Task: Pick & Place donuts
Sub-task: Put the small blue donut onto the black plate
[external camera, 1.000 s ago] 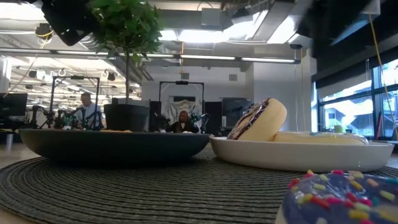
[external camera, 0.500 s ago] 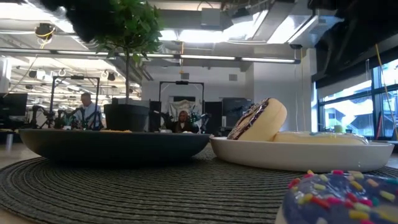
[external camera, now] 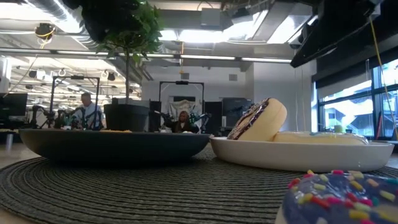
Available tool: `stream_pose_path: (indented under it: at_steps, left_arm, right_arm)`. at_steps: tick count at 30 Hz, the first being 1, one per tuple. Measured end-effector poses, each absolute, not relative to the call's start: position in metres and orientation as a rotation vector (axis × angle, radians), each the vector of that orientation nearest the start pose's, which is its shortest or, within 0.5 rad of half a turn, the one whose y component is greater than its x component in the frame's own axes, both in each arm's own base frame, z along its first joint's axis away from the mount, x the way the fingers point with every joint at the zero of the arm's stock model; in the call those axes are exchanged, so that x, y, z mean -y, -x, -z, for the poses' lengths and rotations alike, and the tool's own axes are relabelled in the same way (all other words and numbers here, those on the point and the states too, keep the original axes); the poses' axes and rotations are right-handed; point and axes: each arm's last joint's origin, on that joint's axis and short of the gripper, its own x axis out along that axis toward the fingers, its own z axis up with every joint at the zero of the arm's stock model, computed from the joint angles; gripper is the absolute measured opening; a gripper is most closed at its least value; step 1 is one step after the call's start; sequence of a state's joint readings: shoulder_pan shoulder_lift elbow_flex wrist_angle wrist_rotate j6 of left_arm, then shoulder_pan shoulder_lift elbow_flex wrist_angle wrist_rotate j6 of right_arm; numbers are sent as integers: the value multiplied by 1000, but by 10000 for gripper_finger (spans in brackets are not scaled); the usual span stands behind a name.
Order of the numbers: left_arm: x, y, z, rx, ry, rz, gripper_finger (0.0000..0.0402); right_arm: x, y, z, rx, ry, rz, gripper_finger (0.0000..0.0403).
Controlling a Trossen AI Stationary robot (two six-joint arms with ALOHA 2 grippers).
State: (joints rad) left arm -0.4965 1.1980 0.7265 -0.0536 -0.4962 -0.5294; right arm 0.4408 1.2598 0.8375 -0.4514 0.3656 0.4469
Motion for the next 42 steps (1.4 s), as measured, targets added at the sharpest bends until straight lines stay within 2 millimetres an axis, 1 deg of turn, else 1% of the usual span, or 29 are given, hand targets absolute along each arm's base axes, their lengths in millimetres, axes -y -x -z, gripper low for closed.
stream_pose_path:
  at_steps: [3, 5, 9, 12, 14, 18, 21, 25, 31, 33, 35, 38, 42]
  left_arm:
    - [110, -227, -246, -457, 292, -52, 172]
    - [112, -230, -249, -426, 321, -13, 179]
    - [121, -237, -255, -357, 318, 156, 209]
    - [132, -241, -255, -292, 221, 248, 236]
    - [137, -244, -256, -241, 152, 279, 251]
    - [143, -248, -252, -215, 125, 303, 266]
    - [147, -249, -247, -236, 114, 320, 269]
    - [148, -252, -241, -253, 103, 298, 269]
    - [148, -253, -238, -274, 204, 248, 269]
    - [149, -252, -238, -274, 201, 240, 269]
    - [148, -253, -239, -257, 202, 196, 269]
    - [150, -261, -242, -247, 184, 159, 269]
    - [168, -284, -249, -268, 101, 263, 269]
  right_arm:
    - [-98, -231, -238, -769, -110, 109, 150]
    - [-100, -233, -240, -739, -150, 108, 150]
    - [-106, -235, -244, -712, -240, 50, 150]
    - [-113, -234, -246, -688, -251, 9, 150]
    - [-116, -234, -248, -660, -244, 3, 150]
    - [-121, -234, -251, -627, -238, -28, 150]
    - [-123, -233, -251, -628, -235, -34, 150]
    - [-123, -233, -251, -622, -259, -25, 150]
    - [-127, -232, -252, -616, -248, -41, 150]
    - [-126, -233, -253, -601, -260, -22, 150]
    - [-126, -233, -253, -596, -262, -21, 150]
    - [-126, -233, -253, -599, -294, -11, 150]
    - [-128, -232, -253, -601, -354, 3, 150]
